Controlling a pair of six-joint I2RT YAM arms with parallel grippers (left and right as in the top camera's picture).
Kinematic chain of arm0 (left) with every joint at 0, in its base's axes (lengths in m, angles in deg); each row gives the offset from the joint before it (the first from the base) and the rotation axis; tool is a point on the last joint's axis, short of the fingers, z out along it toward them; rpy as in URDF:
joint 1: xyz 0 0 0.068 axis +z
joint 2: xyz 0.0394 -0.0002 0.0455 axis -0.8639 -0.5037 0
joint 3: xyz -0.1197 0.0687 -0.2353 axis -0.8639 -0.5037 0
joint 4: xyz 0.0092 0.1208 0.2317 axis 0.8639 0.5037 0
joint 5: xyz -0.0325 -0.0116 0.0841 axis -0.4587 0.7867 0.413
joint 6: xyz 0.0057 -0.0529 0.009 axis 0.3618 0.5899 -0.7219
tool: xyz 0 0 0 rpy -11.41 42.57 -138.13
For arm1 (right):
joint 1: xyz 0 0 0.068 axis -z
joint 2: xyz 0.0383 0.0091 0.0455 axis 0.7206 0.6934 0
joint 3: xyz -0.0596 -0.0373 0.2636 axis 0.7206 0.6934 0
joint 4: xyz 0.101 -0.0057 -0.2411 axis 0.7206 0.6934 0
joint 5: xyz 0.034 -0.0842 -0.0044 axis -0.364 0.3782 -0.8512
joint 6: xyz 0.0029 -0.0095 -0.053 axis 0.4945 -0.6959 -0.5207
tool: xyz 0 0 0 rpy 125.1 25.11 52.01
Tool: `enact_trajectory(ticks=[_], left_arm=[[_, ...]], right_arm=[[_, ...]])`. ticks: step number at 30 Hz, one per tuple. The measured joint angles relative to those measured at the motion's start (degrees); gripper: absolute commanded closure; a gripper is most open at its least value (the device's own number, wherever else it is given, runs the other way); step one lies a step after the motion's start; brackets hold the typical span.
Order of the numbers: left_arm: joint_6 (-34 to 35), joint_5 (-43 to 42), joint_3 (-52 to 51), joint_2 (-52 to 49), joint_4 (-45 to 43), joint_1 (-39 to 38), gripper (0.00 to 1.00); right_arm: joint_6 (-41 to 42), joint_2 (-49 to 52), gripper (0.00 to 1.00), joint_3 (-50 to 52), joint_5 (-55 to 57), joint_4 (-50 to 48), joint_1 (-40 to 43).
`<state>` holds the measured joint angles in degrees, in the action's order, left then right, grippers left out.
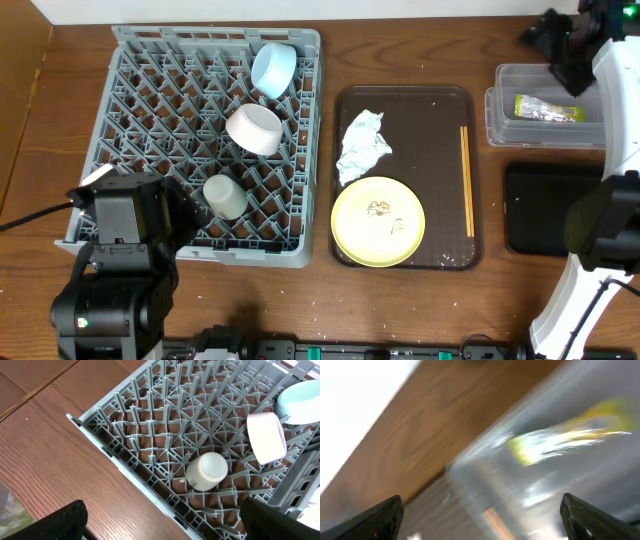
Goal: Sort waste into correct bins and load items into the dishwasher
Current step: 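Carry the wrapper to the clear plastic bin and drop it in, then reach the right gripper to the crumpled white tissue and grasp it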
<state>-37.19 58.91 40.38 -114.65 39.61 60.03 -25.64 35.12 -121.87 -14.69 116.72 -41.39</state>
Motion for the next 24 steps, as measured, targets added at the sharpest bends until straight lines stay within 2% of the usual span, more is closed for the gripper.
enact_trajectory(ticks=[5,10,14,17,24], left_arm=[[0.0,0.0,0.0,-0.02,0.0,0.0,0.02],[0.0,0.0,0.0,-0.02,0.0,0.0,0.02],[0.0,0.02,0.0,-0.02,0.0,0.0,0.02],[0.02,0.02,0.0,0.0,-0.02,0.0,0.02],[0.0,0.0,0.0,0.0,0.0,0.0,0.02]], right_arm=[[-13.55,0.0,0.07,0.0,-16.65,1.22,-5.62],[-20.35,0.0,0.04,0.94,-12.52,3.04,-17.16],[-20.55,1.11,0.03,3.78,-3.65,0.98,-27.17],[-19.39,3.41,0.09,5.35,1.25,-1.01,-32.46],[-13.27,10.84,0.18,6.34,8.41,-3.17,-37.11]])
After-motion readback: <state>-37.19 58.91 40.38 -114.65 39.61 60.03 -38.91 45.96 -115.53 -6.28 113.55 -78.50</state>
